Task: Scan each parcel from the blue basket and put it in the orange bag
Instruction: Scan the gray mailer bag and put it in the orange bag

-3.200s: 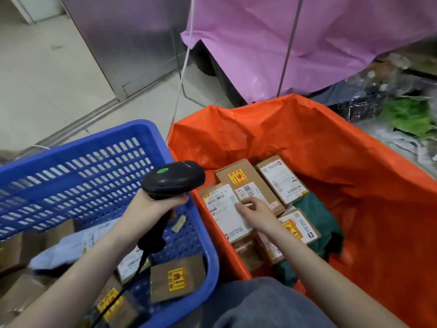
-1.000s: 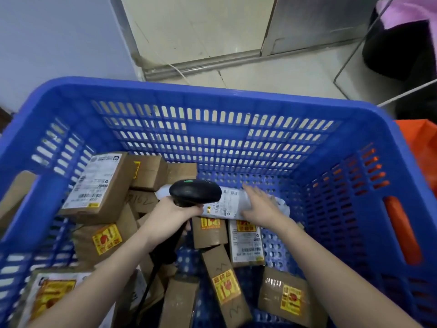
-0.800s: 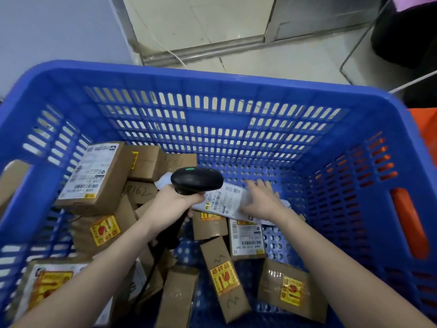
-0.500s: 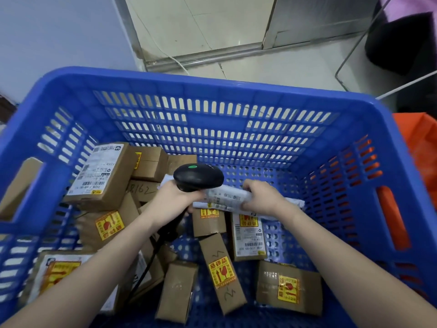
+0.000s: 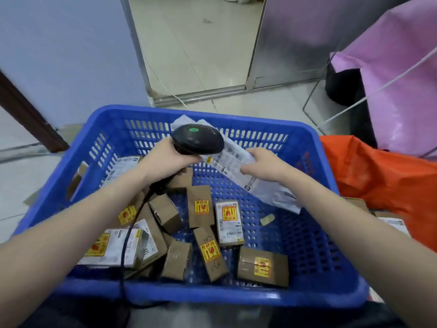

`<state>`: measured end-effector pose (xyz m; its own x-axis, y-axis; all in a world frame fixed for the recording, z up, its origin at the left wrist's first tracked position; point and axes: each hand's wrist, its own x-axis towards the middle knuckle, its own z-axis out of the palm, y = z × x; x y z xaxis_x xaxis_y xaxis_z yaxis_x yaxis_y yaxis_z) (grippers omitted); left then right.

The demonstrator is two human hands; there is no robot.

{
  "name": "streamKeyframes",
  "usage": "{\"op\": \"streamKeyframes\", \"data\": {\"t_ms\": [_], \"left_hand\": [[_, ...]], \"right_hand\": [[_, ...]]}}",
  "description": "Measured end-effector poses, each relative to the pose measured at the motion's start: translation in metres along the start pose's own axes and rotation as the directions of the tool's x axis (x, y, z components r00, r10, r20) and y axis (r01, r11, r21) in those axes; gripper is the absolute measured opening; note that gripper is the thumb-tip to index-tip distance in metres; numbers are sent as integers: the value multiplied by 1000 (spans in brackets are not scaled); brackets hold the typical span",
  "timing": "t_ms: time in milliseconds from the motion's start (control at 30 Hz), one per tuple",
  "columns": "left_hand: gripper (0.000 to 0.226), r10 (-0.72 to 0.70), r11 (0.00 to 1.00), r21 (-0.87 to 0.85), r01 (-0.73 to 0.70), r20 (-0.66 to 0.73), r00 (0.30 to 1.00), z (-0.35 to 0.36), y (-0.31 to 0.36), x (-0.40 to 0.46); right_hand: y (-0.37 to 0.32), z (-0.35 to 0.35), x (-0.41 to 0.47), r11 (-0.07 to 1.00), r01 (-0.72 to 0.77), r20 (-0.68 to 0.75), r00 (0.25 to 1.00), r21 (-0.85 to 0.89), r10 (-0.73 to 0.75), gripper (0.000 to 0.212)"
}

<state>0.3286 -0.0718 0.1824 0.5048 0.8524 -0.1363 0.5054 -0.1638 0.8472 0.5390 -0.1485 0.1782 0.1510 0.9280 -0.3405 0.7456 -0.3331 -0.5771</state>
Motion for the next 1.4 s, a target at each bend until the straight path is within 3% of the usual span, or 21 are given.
{"op": "streamKeyframes", "data": {"t_ms": [100, 233, 500, 733, 867, 1233, 1400], "left_hand": [[19, 54, 998, -15, -55, -50, 997, -16, 29, -17], [7, 96, 990, -94, -101, -51, 994, -28, 52, -49], [14, 129, 989, -58, -133, -67, 989, -27, 41, -73], [14, 169, 985, -27, -170, -28, 985, -16, 44, -65], [14, 173, 985, -26, -173, -13, 985, -16, 40, -65], [17, 188, 982, -14, -187, 15, 982, -16, 36, -66], [24, 193, 981, 12, -193, 29, 981, -19, 36, -66]], "right_hand": [[-18, -20, -32, 994, 25, -73, 997, 104, -17, 2], [-27, -30, -71, 988, 69, -160, 986, 138, -46, 18], [-29, -24, -101, 950, 97, -220, 975, 297, -31, 10], [-31, -16, -94, 974, 68, -266, 964, 216, -8, 8], [-34, -13, -91, 974, 43, -228, 974, 222, 9, 18], [-31, -8, -82, 983, 20, -224, 974, 180, 22, 14], [-30, -8, -80, 986, 24, -218, 976, 166, 13, 24]]}}
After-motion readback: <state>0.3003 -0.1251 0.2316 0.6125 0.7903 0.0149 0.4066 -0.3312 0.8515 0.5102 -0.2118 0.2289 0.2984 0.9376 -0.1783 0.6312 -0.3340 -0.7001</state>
